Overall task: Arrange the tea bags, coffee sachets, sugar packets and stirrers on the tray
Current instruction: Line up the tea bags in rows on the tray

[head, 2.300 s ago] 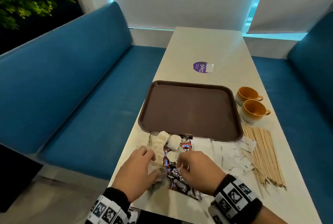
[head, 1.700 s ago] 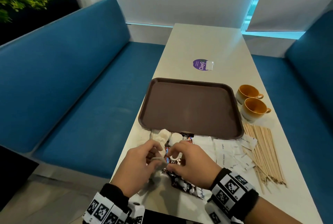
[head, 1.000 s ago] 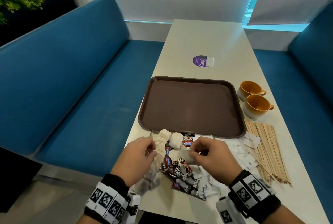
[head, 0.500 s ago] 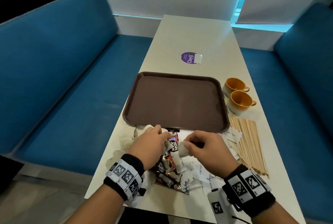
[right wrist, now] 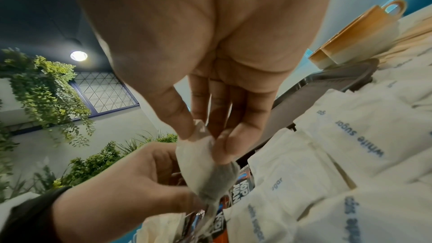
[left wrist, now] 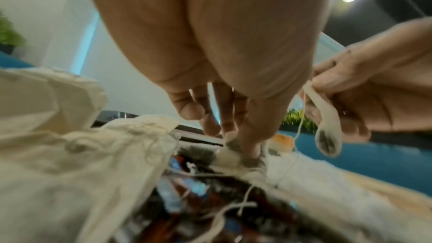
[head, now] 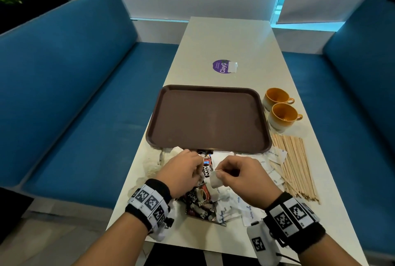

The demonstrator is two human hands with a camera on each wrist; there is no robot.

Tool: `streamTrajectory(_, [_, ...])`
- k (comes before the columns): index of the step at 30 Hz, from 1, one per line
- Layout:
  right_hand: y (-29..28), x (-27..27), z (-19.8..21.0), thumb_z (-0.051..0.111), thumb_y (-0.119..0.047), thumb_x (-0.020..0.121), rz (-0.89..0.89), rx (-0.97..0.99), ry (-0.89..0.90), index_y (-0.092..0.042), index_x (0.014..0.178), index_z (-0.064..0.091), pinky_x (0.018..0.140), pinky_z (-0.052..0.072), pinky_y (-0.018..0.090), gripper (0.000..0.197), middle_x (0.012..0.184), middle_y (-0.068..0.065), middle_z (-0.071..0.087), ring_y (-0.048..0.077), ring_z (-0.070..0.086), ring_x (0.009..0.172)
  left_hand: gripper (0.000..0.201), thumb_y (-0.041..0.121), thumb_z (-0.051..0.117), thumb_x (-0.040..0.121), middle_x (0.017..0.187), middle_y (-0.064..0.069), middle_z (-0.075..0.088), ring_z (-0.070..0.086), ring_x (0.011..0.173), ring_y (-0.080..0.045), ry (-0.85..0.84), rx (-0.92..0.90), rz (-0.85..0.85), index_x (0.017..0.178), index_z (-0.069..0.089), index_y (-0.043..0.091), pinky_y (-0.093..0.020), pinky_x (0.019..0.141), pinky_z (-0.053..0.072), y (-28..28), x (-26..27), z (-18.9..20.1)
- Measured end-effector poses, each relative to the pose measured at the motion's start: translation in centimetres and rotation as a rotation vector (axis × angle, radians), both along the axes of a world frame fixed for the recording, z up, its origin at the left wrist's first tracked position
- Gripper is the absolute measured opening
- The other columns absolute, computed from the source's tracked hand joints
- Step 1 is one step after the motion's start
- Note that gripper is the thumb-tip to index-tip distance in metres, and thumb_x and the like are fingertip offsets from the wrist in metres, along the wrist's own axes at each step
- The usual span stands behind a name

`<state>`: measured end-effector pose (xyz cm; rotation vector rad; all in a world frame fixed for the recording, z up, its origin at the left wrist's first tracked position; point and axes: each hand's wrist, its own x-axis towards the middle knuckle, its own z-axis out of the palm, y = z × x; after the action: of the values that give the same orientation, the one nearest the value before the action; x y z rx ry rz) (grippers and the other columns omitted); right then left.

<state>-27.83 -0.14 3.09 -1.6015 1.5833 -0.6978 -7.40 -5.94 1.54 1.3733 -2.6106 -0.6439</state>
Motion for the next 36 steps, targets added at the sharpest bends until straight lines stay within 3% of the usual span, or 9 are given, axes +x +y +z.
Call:
streamTrajectory(3, [0.3,0.2,0.3,0.076,-0.023,0.09,0.018,-0.016,-0.048,-0.025,0.085,0.075,0.073,0.057,0.023,0.006,0.081,-0.01,0.076,0.007,0.07,0.078,0.015,0.024,0.067,0.084,0.085,0.013,0.058,0.052,0.084,-0.004,0.195,0.028,0.135,0.08,0.054,0.031,-0.031,0.077,0.051,0.5,0.8,0.4])
streamTrajectory(8, [0.9,0.5,0.6,0.077,-0.016,0.089,0.039,-0.028,-0.149,-0.02,0.083,0.076,0.067,0.05,0.016,0.007,0.078,-0.005,0.075,0.004,0.066,0.072,0.022,0.011,0.067,0.088,0.074,0.009,0.065,0.058,0.063,-0.005,0.53,0.058,0.337,0.09,0.056,0.03,-0.02,0.062,0.048,1.6,1.8,1.4])
streamTrajectory(12, [1.0,1.1,0.7,0.078,-0.007,0.087,0.05,0.011,-0.301,-0.01,0.084,0.075,0.072,0.057,0.027,0.006,0.08,0.004,0.076,0.009,0.068,0.073,0.042,-0.001,0.063,0.09,0.086,-0.005,0.066,0.071,0.072,-0.025,0.763,0.28,0.424,0.11,0.067,0.036,-0.036,0.072,0.059,2.6,2.5,1.5])
streamTrajectory(16, [1.2,1.8,0.6,0.077,0.003,0.086,0.084,0.034,-0.428,-0.005,0.085,0.073,0.073,0.056,0.032,0.009,0.08,0.01,0.074,0.015,0.067,0.073,0.037,-0.01,0.055,0.094,0.094,-0.02,0.071,0.076,0.08,-0.036,0.94,0.489,0.502,0.097,0.077,0.02,-0.039,0.079,0.062,3.7,2.6,1.6])
streamTrajectory(21, [1.3,2.2,0.4,0.082,0.002,0.08,0.012,-0.01,-0.441,-0.018,0.078,0.078,0.074,0.059,0.034,0.02,0.115,0.0,0.068,0.022,0.071,0.073,0.019,-0.013,0.056,0.095,0.089,-0.018,0.073,0.074,0.077,-0.034,1.094,0.623,0.556,0.091,0.067,0.003,-0.037,0.069,0.064,4.8,2.4,1.4])
streamTrajectory(25, [1.3,2.1,0.4,0.08,0.006,0.082,-0.043,0.029,-0.563,-0.012,0.078,0.08,0.068,0.056,0.033,0.018,0.121,0.007,0.07,0.02,0.067,0.065,0.016,-0.016,0.056,0.093,0.082,-0.018,0.074,0.072,0.073,-0.025,1.135,0.628,0.513,0.094,0.06,0.0,-0.03,0.068,0.06,5.1,2.6,1.4])
streamTrajectory(28, [1.4,1.8,0.9,0.079,0.005,0.083,-0.032,0.049,-0.6,0.0,0.085,0.077,0.065,0.056,0.032,0.006,0.106,0.012,0.076,0.02,0.066,0.065,0.015,-0.013,0.06,0.092,0.082,-0.019,0.073,0.068,0.066,-0.019,1.077,0.638,0.476,0.093,0.061,0.002,-0.024,0.065,0.055,5.5,2.6,1.7])
streamTrajectory(33, [1.6,1.8,1.4,0.082,-0.001,0.083,-0.036,-0.012,-0.522,-0.007,0.089,0.081,0.077,0.06,0.034,0.008,0.088,0.007,0.079,0.021,0.073,0.078,0.011,0.012,0.073,0.085,0.08,-0.022,0.067,0.052,0.073,-0.028,0.953,0.615,0.398,0.09,0.065,0.016,-0.045,0.074,0.041,5.8,2.6,1.2])
streamTrajectory(36, [1.7,1.8,1.4,0.084,-0.003,0.081,-0.022,-0.068,-0.422,-0.012,0.087,0.083,0.084,0.06,0.032,0.011,0.088,0.003,0.08,0.02,0.076,0.086,0.018,0.008,0.071,0.086,0.095,-0.012,0.073,0.065,0.083,-0.025,0.866,0.539,0.344,0.096,0.068,0.022,-0.047,0.079,0.051,5.9,2.7,1.5])
